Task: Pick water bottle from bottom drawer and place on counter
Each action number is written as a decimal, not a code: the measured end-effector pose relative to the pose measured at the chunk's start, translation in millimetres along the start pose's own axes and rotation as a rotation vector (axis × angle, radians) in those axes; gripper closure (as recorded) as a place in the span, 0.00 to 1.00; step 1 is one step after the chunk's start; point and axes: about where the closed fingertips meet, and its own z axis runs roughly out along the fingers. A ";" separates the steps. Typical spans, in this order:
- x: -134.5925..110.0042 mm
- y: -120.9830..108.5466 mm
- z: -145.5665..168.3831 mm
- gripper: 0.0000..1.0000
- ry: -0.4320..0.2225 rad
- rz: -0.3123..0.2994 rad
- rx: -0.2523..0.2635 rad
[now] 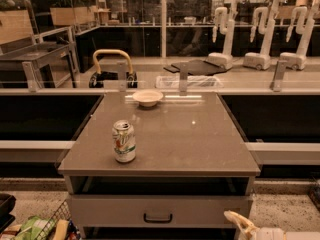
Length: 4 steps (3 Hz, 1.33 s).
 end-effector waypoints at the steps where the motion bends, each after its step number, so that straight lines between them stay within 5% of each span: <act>1: 2.0 0.6 2.2 0.00 -0.004 -0.002 -0.004; 3: 29.6 10.2 64.3 0.00 -0.158 0.015 -0.009; 4: 62.3 2.1 140.2 0.00 -0.281 -0.010 0.116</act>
Offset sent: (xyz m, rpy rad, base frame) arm 0.0174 0.0178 -0.0467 0.1291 -0.0199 0.0293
